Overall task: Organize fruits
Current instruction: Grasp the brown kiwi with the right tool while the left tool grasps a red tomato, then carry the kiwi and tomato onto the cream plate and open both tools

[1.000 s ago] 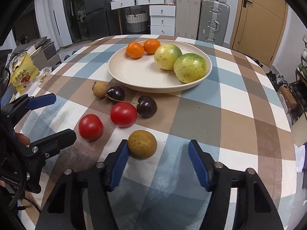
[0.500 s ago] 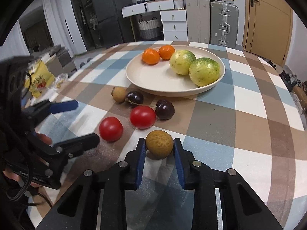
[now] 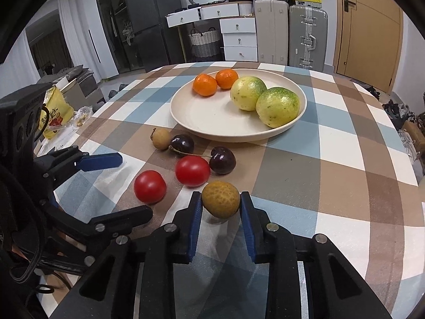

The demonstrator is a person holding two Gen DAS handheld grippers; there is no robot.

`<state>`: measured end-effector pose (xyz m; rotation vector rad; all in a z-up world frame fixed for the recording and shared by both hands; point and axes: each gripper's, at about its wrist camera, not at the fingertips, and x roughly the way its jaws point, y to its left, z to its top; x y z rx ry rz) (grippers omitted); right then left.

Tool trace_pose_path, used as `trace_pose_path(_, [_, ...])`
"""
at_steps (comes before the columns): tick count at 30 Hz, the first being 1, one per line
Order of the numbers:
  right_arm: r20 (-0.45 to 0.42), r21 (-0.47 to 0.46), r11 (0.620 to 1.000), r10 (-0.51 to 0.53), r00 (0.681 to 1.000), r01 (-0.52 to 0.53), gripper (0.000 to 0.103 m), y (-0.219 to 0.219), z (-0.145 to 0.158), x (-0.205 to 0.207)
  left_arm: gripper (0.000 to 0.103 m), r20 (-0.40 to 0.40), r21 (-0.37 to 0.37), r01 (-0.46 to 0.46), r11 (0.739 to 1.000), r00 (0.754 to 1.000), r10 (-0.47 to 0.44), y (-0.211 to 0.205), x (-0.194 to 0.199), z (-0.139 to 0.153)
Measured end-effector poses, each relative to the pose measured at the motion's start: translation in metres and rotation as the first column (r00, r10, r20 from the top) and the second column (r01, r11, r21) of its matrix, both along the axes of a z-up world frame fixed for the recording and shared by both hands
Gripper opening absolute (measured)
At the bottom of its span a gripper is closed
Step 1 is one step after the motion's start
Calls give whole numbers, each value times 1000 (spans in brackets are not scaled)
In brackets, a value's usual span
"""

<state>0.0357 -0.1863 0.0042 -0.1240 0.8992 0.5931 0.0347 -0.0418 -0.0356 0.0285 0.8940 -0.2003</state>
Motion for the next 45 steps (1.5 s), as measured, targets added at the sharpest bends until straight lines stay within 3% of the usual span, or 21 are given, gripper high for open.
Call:
trace_pose_path(5, [2, -10, 1000, -6, 1000, 6, 29, -2, -2, 0, 68, -17, -47, 13, 999, 1000, -14, 0, 5, -2])
trace_pose_path(8, [1, -9, 1000, -13, 1000, 13, 29, -4, -2, 1, 55, -14, -85, 28, 996, 999, -29, -2, 8, -1])
trace_pose_path(10, [5, -8, 1000, -14, 1000, 14, 29, -4, -1, 2, 38, -11, -82, 50, 995, 999, -51, -7, 8, -1])
trace_pose_path(12, [4, -6, 1000, -14, 1000, 14, 29, -5, -1, 2, 28, -1, -84, 76, 994, 997, -76, -10, 6, 1])
trace_pose_path(26, [14, 35, 999, 3, 1000, -4, 29, -7, 6, -1, 28, 59, -100, 38, 994, 998, -32, 0, -2, 12])
trace_pose_path(45, [109, 87, 996, 12, 994, -22, 29, -20, 48, -5, 28, 166, -114, -25, 993, 985, 44, 14, 1, 52])
